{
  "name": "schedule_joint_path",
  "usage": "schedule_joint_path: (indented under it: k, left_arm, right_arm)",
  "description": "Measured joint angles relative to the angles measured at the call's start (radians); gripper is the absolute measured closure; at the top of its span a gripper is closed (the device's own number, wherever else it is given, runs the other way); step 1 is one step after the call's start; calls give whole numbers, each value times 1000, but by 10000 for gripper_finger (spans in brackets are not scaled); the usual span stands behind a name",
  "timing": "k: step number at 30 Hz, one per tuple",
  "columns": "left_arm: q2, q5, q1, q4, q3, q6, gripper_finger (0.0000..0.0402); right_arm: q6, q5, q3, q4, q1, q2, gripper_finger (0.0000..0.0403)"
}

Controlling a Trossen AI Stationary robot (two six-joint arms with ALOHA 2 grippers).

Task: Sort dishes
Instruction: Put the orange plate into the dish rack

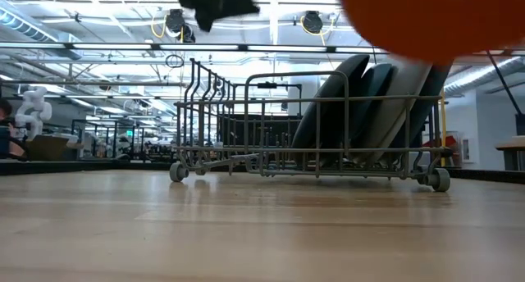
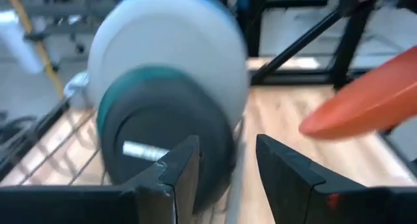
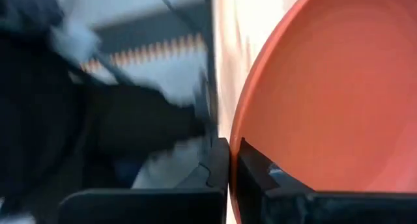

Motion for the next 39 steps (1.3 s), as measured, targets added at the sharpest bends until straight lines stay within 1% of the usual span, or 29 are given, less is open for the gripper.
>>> schedule_joint_path:
  k: [2, 3, 5, 7, 10, 14, 17, 20, 23, 25, 28, 30, 34, 36, 39]
  left_arm:
    - [-31, 15, -8, 10, 0, 16, 247]
    - [-48, 15, -14, 12, 0, 28, 247]
    - [-94, 9, -27, 17, 0, 49, 247]
    - [-146, -19, -41, 19, 0, 72, 247]
    - [-237, -85, -76, -9, 0, 138, 247]
    - [-382, -226, -117, -85, 0, 230, 247]
    - [-487, -298, -153, -191, 2, 237, 247]
    - [-561, -325, -190, -306, 0, 208, 247]
    - [-611, -367, -219, -316, -41, 196, 247]
    - [-634, -380, -228, -301, -77, 210, 247]
    - [-664, -387, -229, -259, -130, 220, 247]
    - [-674, -390, -228, -230, -147, 226, 247]
    - [-688, -389, -228, -196, -168, 245, 247]
    - [-690, -389, -228, -197, -171, 245, 247]
    - [-688, -388, -228, -198, -171, 245, 247]
  right_arm:
    - [-159, 62, 22, 95, -29, 0, 402]
    - [-224, 111, 29, 139, -47, 0, 402]
    - [-306, 212, 31, 208, -90, 0, 402]
    - [-325, 279, 31, 228, -142, 0, 402]
    - [-296, 327, 31, 230, -220, 2, 402]
    - [-285, 383, 28, 281, -320, 25, 402]
    - [-290, 412, 9, 375, -381, 45, 402]
    - [-259, 413, -47, 476, -428, 74, 403]
    - [-188, 456, -146, 599, -453, 84, 403]
    - [-190, 489, -229, 763, -465, 83, 403]
    - [-281, 502, -350, 1068, -479, 82, 403]
    - [-310, 501, -412, 1211, -491, 80, 403]
    - [-262, 509, -497, 1234, -520, 83, 403]
    - [-229, 509, -523, 1244, -537, 82, 403]
    - [-223, 507, -546, 1257, -558, 81, 403]
